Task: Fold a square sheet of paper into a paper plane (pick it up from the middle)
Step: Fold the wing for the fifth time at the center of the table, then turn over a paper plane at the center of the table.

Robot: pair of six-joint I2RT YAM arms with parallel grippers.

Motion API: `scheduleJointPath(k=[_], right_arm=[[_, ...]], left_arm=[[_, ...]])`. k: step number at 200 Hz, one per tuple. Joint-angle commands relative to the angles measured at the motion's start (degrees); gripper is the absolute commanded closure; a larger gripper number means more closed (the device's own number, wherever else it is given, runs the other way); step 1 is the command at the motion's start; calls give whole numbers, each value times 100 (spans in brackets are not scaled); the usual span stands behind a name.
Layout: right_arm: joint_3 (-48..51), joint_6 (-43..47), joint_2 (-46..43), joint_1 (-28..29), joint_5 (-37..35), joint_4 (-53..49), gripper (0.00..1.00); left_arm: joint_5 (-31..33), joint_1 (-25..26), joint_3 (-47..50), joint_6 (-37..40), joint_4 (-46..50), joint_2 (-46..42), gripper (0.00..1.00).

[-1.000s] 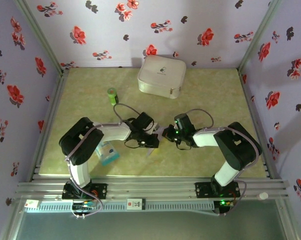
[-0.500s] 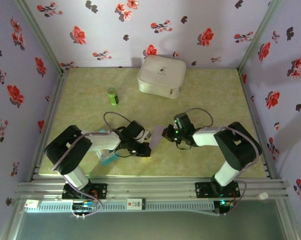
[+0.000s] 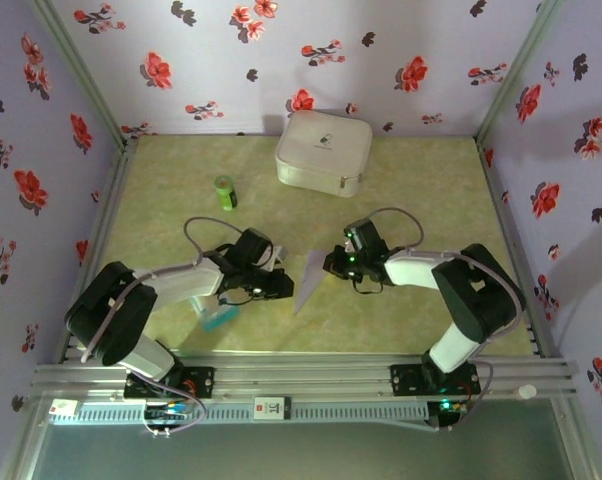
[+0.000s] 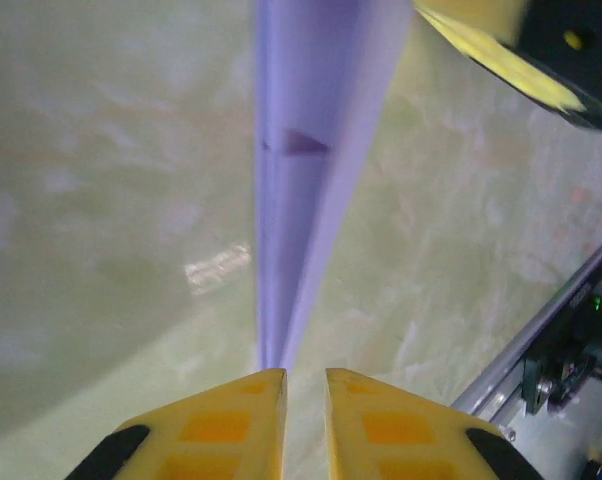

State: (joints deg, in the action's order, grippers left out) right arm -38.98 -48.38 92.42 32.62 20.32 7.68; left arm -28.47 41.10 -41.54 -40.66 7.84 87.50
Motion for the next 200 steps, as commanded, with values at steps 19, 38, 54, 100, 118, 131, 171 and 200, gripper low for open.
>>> scheduleJointPath(k=[19,38,54,100,118,131,171,200], right_arm=[[13,352,-967,-45,-382,-662,94],[353,177,-1264,-54,-648,-584,95],[563,62,-1408,-46,-588,-450,93],[860,-168,-1519,4,-634,-432,93],[862,-241,-1487,-1,-723,-548,93],[806,-192,-1418,6,-760,-695,93],[795,-234,-1253,7,-751,-766,92],[804,-303,-1129,0,-727,-751,92]], left_arm=[[-16,-278,-394,-9,170,544,79],[-177,-274,-580,70,179,825,78],[-345,-278,-703,127,155,988,76],[-440,-287,-946,206,125,1314,75],[-448,-284,-988,183,67,1411,75],[-516,-285,-1012,178,9,1491,75],[-767,-278,-859,157,-369,1460,73],[-936,-275,-766,117,-617,1471,71]])
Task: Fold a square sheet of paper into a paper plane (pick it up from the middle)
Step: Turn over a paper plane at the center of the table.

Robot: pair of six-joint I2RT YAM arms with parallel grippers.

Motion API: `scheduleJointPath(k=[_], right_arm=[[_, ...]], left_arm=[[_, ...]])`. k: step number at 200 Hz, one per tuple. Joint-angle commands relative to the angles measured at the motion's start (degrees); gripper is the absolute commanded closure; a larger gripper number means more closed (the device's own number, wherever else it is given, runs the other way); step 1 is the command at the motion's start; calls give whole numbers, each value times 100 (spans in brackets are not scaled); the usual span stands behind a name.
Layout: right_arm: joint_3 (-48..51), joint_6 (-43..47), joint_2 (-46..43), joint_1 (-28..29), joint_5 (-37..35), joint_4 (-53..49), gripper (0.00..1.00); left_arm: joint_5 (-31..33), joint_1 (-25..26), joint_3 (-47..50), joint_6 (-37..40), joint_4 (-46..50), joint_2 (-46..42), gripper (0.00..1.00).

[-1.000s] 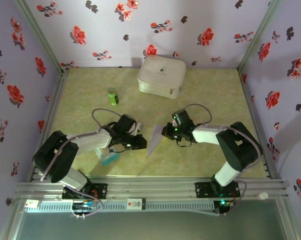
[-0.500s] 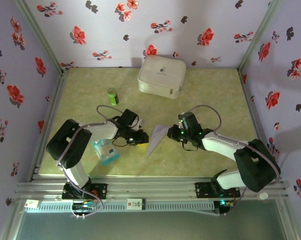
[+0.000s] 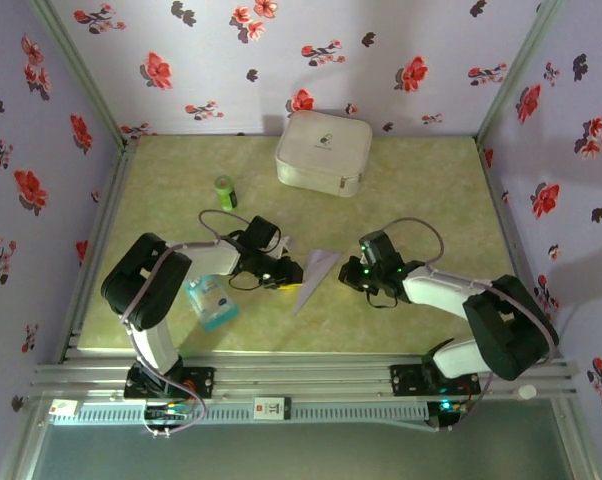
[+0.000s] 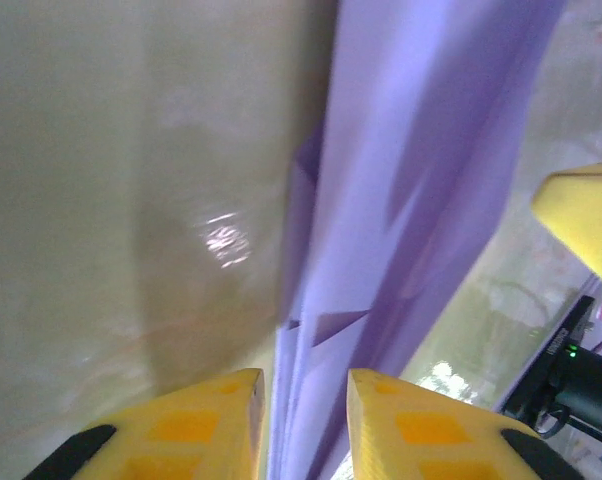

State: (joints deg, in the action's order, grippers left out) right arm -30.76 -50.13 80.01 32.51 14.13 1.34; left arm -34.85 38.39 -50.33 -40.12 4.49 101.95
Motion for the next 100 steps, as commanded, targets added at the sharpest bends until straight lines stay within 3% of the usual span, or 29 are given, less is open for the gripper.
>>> scheduleJointPath(k=[1,77,100], right_arm=[[-22,-133,117,15,-110,-117,92],[-120,-166,262,25,-34,-134,91],[-114,-170,279,27,-37,-119,91]], left_arm=[[-300,3,112,64,-282,31,72],[364,14,128,269,121,-126,71],[281,20,67,334,179,-88,71]])
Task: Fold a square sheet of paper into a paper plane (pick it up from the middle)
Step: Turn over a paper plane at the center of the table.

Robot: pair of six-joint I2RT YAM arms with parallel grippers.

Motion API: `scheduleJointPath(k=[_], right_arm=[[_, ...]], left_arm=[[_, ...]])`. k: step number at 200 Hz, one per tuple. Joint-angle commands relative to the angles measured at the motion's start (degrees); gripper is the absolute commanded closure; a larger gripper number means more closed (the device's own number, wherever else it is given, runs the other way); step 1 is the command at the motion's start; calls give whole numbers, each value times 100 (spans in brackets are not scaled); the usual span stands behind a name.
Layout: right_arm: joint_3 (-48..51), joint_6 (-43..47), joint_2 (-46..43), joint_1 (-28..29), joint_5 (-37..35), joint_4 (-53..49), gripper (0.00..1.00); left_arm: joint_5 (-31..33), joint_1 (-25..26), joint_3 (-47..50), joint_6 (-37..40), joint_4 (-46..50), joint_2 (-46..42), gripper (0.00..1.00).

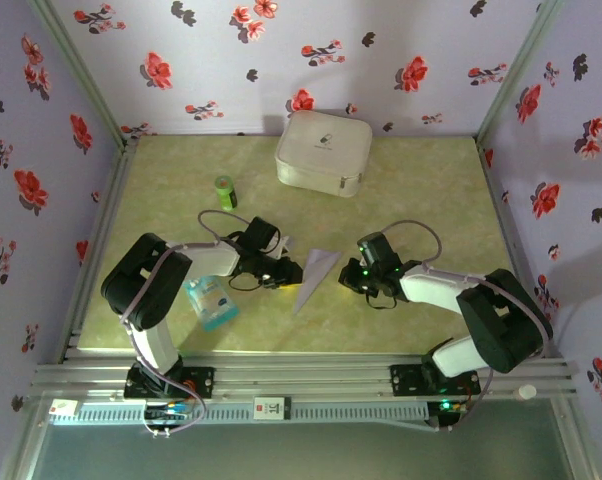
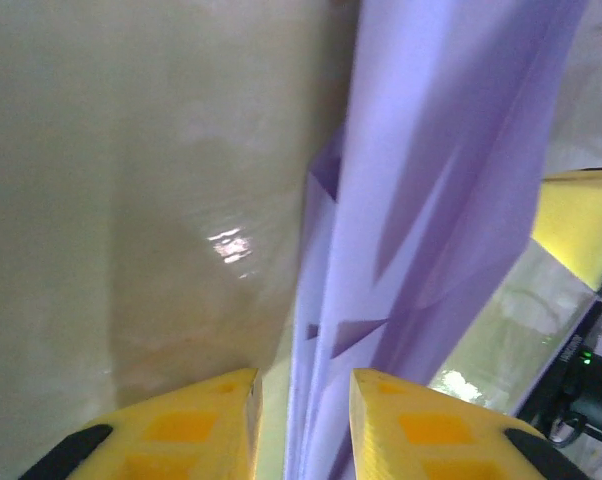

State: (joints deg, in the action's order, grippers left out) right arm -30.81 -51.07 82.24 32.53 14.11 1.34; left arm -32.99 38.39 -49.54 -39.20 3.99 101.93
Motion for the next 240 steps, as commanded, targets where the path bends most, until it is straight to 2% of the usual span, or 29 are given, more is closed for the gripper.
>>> scheduleJointPath(k=[1,62,155,240], right_arm=[[-110,-78,60,25,-37,-122,91],[-153,-70,163,34,-41,-172,90],[-234,18,335,34,82,-145,89],[-168,-77,473,42,264,192,89]], left_arm=[[89,24,-12,244,227,-82,71],[-337,194,-211,298,102,216,71],[-269,379,-337,290,12,371,69],[-430,446,-358,91,-369,396,77]])
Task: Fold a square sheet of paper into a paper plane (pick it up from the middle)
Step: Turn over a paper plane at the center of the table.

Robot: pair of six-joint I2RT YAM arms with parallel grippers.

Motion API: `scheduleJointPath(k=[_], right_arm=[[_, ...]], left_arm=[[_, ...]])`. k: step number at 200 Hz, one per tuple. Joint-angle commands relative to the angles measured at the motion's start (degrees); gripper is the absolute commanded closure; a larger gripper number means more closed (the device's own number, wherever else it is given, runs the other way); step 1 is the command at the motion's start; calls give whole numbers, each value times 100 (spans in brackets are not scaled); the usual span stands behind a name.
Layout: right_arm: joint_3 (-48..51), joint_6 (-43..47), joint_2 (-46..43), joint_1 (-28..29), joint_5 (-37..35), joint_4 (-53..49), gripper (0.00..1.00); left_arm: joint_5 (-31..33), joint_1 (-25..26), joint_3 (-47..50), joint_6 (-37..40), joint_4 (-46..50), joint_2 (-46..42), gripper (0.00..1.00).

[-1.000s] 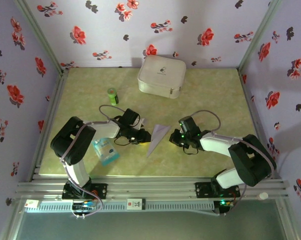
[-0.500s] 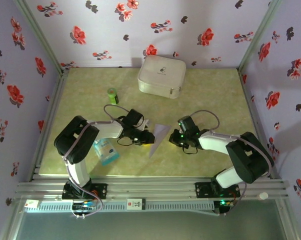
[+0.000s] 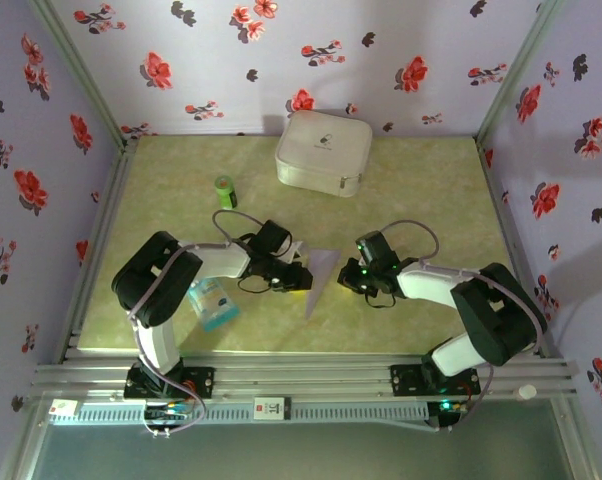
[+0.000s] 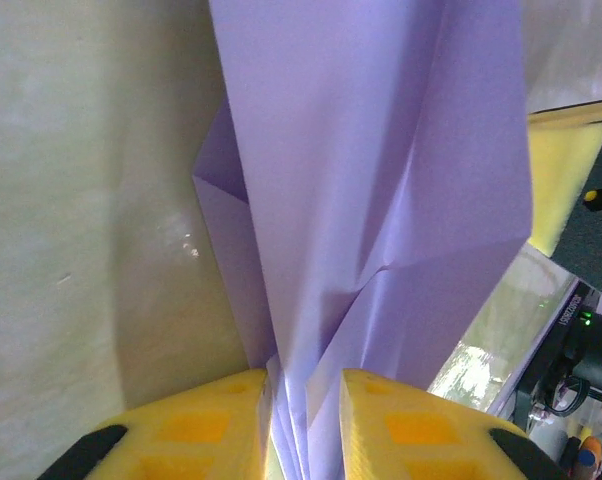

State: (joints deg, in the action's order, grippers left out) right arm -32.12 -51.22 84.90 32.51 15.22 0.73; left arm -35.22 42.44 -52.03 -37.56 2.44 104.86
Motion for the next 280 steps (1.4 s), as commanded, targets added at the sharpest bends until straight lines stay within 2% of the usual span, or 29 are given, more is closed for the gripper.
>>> scheduleJointPath(k=[1,28,105,184,218,250,280], right_arm=[[-38,-63,204,45,155,257,89],[-40,-111,253,60,197,362,89],[-55,-142,322,88,244,437,88],[-13,-178,368,106,230,528,88],[-13,-186,383,106,226,551,88],[4,-169,229,106,86,416,88],[15,-96,-244,97,-379,-19,87]], left_arm=[[-210,39,-107,-75,-220,104,78],[-317,37,-132,-136,-292,143,81],[-362,50,-165,-163,-305,232,78],[-442,130,-286,-78,-219,433,80],[-416,161,-356,-40,-110,458,84],[28,194,-478,71,376,170,92],[1022,195,-601,222,1074,-319,93]])
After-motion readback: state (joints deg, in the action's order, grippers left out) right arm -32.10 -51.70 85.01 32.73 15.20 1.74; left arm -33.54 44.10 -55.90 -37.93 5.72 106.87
